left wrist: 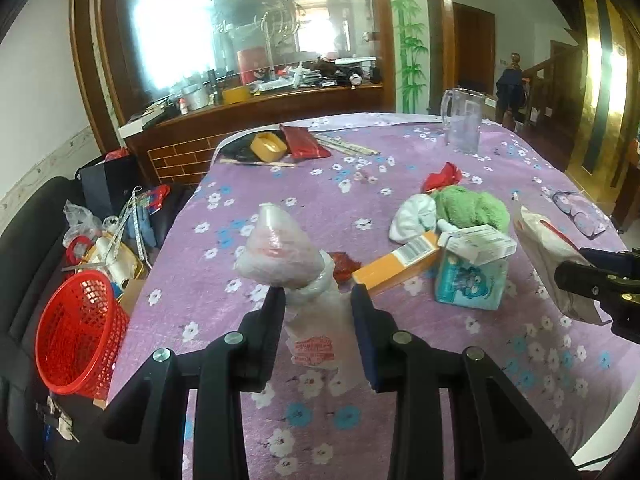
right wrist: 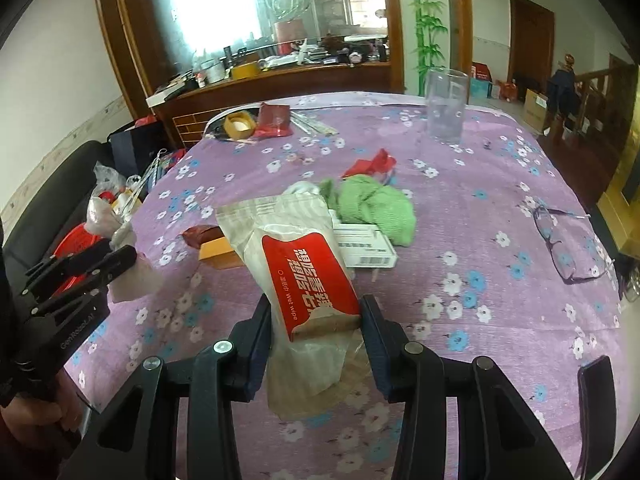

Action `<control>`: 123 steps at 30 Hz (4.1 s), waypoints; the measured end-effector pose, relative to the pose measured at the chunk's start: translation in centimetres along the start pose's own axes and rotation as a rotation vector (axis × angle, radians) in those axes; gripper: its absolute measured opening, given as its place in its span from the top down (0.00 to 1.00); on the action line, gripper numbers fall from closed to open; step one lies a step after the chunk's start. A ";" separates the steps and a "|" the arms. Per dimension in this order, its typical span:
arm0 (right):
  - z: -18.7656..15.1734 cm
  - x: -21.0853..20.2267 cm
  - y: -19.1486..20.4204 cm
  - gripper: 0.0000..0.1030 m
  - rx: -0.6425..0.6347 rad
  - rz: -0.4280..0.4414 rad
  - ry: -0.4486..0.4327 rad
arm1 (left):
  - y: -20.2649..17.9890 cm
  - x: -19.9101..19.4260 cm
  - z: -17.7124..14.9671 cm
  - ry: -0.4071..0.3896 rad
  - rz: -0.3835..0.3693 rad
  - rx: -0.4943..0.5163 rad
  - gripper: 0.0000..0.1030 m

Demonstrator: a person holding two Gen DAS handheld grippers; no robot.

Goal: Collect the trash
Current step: 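Lift the held bag and snack packet above the table with both tools, then carry the bag and packet to the red wastebasket and open both tools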

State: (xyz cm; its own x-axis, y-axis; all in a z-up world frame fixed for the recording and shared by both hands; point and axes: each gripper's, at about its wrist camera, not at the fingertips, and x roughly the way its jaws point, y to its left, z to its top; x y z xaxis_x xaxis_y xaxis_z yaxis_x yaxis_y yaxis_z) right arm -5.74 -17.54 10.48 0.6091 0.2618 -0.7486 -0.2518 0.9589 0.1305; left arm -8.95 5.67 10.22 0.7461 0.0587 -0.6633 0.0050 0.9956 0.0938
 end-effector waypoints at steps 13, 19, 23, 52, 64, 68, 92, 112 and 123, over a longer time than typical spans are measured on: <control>0.4 1.2 2.1 0.55 -0.023 0.024 0.033 | 1.9 -0.1 -0.6 0.010 0.014 -0.017 0.68; 0.4 1.5 2.8 0.55 -0.031 0.033 0.044 | 2.4 0.0 -0.8 0.018 0.015 -0.020 0.68; 0.5 1.7 3.1 0.55 -0.035 0.036 0.049 | 2.6 0.1 -0.9 0.022 0.012 -0.023 0.68; 1.5 2.6 6.7 0.55 -0.138 -0.033 0.058 | 5.3 0.3 -2.1 0.036 0.021 -0.088 0.68; 1.4 2.5 6.8 0.55 -0.164 -0.083 0.050 | 4.9 0.1 -2.4 0.038 0.015 -0.072 0.68; 1.4 2.5 6.8 0.55 -0.165 -0.085 0.050 | 5.0 0.1 -2.4 0.038 0.015 -0.071 0.68; 1.7 3.8 10.1 0.55 -0.240 -0.066 0.068 | 8.1 -0.1 -3.0 0.033 0.053 -0.127 0.68; 4.5 6.9 19.3 0.54 -0.304 0.136 0.124 | 20.1 -2.1 -4.7 0.048 0.169 -0.304 0.67; 8.1 11.1 32.1 0.54 -0.317 0.461 0.276 | 30.3 -0.9 -6.8 0.125 0.250 -0.409 0.67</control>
State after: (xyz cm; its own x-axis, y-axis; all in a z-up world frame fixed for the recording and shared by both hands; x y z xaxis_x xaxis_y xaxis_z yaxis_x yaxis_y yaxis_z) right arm -0.98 17.06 11.60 0.1784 0.5630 -0.8070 -0.6791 0.6640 0.3131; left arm -14.05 36.24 8.61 0.6056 0.2832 -0.7437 -0.4443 0.8956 -0.0208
